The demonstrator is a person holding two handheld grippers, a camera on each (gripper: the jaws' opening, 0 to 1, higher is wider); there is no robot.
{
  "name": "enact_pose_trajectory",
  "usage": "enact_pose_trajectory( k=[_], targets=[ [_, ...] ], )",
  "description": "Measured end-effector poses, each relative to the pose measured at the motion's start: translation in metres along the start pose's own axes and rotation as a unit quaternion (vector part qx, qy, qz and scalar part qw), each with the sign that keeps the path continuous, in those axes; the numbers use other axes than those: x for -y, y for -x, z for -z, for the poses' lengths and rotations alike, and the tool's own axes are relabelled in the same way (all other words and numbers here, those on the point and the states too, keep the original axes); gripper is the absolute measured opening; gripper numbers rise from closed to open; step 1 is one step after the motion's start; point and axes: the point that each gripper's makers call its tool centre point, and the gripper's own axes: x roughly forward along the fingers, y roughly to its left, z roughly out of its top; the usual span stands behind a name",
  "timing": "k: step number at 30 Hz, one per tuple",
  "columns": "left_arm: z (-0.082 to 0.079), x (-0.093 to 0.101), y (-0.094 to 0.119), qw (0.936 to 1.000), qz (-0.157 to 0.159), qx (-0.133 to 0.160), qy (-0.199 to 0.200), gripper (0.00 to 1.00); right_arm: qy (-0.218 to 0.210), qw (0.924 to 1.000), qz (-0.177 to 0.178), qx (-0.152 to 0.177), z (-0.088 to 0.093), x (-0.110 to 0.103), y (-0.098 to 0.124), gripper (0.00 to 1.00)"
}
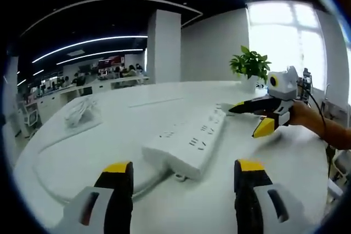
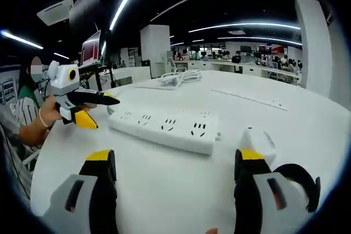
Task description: Straighten the power strip on the desk, plug the charger into it
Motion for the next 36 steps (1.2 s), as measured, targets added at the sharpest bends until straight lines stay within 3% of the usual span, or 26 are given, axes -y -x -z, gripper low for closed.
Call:
enact_pose_trajectory(
  k=[10,20,24,29,32,36],
  targets=[
    [-0.003,0.002,-0.003,0.9999,0.005,0.007,-0.007,0.63,-0.004,1.0000,0.000,-0.006,0.000,0.002,-0.006,0.88],
    [-0.003,0.004,-0.007,0.9998,-0.002,0.007,-0.016,0.57,-0.007,0.9999,-0.003,-0.007,-0.002,0.006,-0.017,0.85],
    [0.000,0.007,-0.008,0.9996,0.003,-0.004,-0.028,0.55,-0.004,1.0000,-0.001,0.006,-0.008,0.010,-0.019,0.75],
    [-0.003,0.005,-0.008,1.0000,0.002,0.003,-0.007,0.53,-0.001,1.0000,0.005,0.004,-0.008,0.013,-0.021,0.74],
    [-0.004,0.001,-0.007,0.9997,-0.015,0.011,0.018,0.50,0.000,1.0000,0.002,0.002,-0.007,0.013,-0.022,0.74],
    [-0.003,0.002,-0.006,0.9997,-0.014,0.010,0.016,0.49,0.002,1.0000,0.004,-0.004,-0.004,0.015,-0.025,0.73]
  ],
)
